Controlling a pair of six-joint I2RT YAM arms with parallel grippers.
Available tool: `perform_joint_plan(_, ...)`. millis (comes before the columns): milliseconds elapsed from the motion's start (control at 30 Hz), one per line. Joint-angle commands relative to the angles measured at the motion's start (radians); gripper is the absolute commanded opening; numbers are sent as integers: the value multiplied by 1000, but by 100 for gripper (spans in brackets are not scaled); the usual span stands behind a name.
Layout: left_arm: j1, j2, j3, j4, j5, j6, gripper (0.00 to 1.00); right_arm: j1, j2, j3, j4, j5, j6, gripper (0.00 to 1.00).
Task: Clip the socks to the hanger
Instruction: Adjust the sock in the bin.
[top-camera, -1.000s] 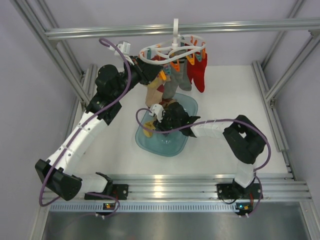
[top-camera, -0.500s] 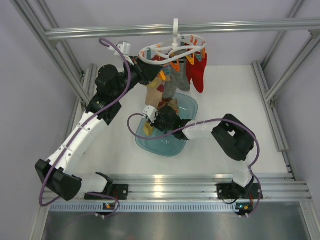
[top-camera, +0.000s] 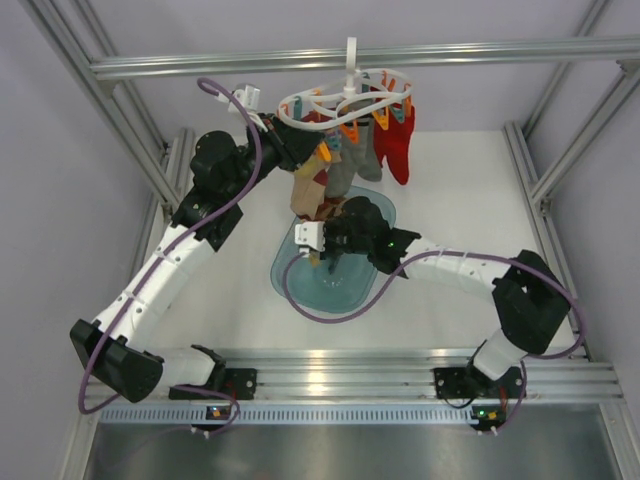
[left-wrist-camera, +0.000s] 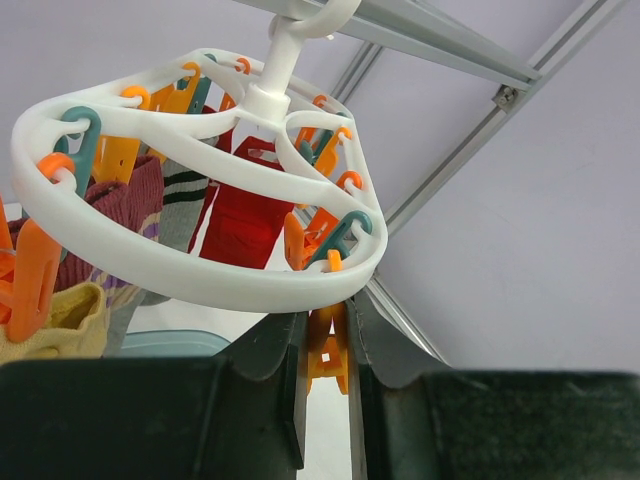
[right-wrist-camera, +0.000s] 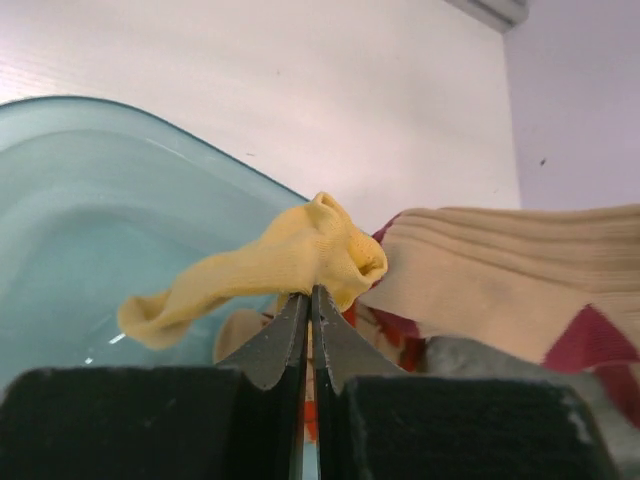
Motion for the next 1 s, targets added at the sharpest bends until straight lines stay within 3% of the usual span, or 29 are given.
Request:
perform_joint_plan(0,6,-9,-16,21,-7,1,0,-32,-41,-24,-106,-119,-267,0)
perform_joint_plan(300,6,-9,-17,18,-7,5,0,-53,52,-115,-124,-124,-471,2)
perform_joint_plan(433,6,-9,-13,14,-6,18,0,-60,43,-101,-240,-127,-464,34)
perform_joint_plan(533,6,-13,-16,17,-3,18,0,-63,-3,-101,-270,-137,-415,47)
perform_joint_plan(600,6,-12,-22,17,-1,13,0,-69,-26,-95,-270,-139,-367,49)
perform_joint_plan(733,7,-9,-24,21,0,9,0,-110,-30,-4,-278,-165,-150,49)
perform_joint_plan(833,6,-6,-22,24,3,7,0,-145,-23,48,-276,-168,120,47)
perform_joint_plan(867,6,-4,-22,24,5,7,0,-153,-24,48,-261,-162,280,46)
perform_joint_plan(967,7,-6,-22,24,2,8,0,-173,-41,24,-181,-48,587,45)
